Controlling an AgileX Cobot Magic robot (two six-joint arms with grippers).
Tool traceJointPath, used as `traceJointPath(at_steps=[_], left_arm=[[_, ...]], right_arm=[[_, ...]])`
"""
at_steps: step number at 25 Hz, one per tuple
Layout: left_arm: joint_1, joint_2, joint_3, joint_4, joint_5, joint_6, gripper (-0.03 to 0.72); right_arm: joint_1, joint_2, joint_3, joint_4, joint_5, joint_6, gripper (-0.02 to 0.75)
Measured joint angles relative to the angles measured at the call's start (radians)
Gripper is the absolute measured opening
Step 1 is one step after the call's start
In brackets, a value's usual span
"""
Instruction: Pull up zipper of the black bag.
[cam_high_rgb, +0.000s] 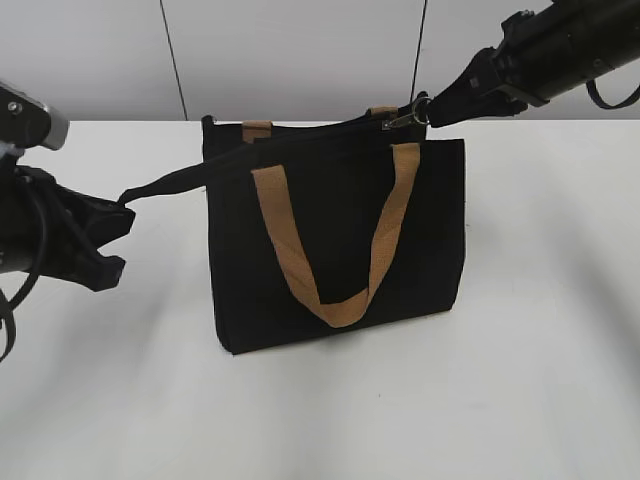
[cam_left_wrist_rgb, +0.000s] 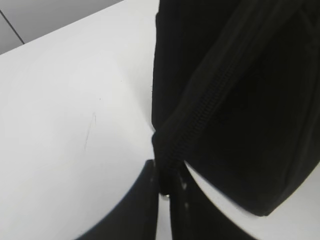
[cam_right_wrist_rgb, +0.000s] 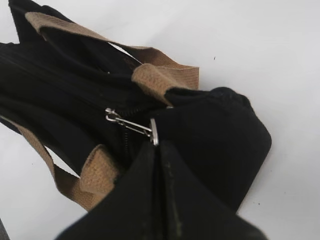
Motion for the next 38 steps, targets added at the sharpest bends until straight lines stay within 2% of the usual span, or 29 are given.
traceJointPath(at_steps=[4,7,8,10,11,13,16,21,24,28,32,38], left_arm=[[0.0,0.0,0.0,-0.008,0.002,0.0,0.02],[0.0,0.0,0.0,-0.07,0.004,0.0,0.061],[0.0,0.0,0.0,-0.106,0.006,0.0,0.099],[0.0,0.0,0.0,-0.201,0.014,0.0,0.232],[-0.001,0.0,-0.001,-0.233,0.025,0.0,0.299],[-0.004,0.0,-0.014,-0.27,0.056,0.0,0.377],[-0.007,0.0,-0.052,-0.305,0.143,0.0,0.415],[-0.008,-0.02,-0.142,-0.379,0.329,0.0,0.424],[-0.008,-0.057,-0.161,-0.392,0.425,-0.003,0.424],[-0.008,-0.129,-0.162,-0.393,0.538,-0.007,0.424],[-0.008,-0.228,-0.164,-0.342,0.628,-0.037,0.424],[-0.008,-0.407,-0.163,-0.267,0.77,-0.077,0.424]], right_arm=[[0.0,0.0,0.0,0.023,0.004,0.003,0.009],[0.0,0.0,0.0,0.062,0.016,0.005,0.115],[0.0,0.0,0.0,0.074,0.024,0.006,0.178],[0.0,0.0,0.0,0.09,0.035,0.007,0.288],[0.0,0.0,0.0,0.092,0.031,0.007,0.329],[0.0,-0.001,0.0,0.094,0.046,0.007,0.37],[0.018,-0.016,0.0,0.061,0.075,0.01,0.386],[0.101,-0.072,0.0,-0.119,0.065,0.113,0.391],[0.137,-0.105,0.002,-0.213,0.056,0.199,0.392],[0.173,-0.178,0.048,-0.268,0.022,0.234,0.392],[0.203,-0.282,0.153,-0.299,-0.001,0.247,0.392],[0.204,-0.496,0.33,-0.326,-0.015,0.308,0.392]])
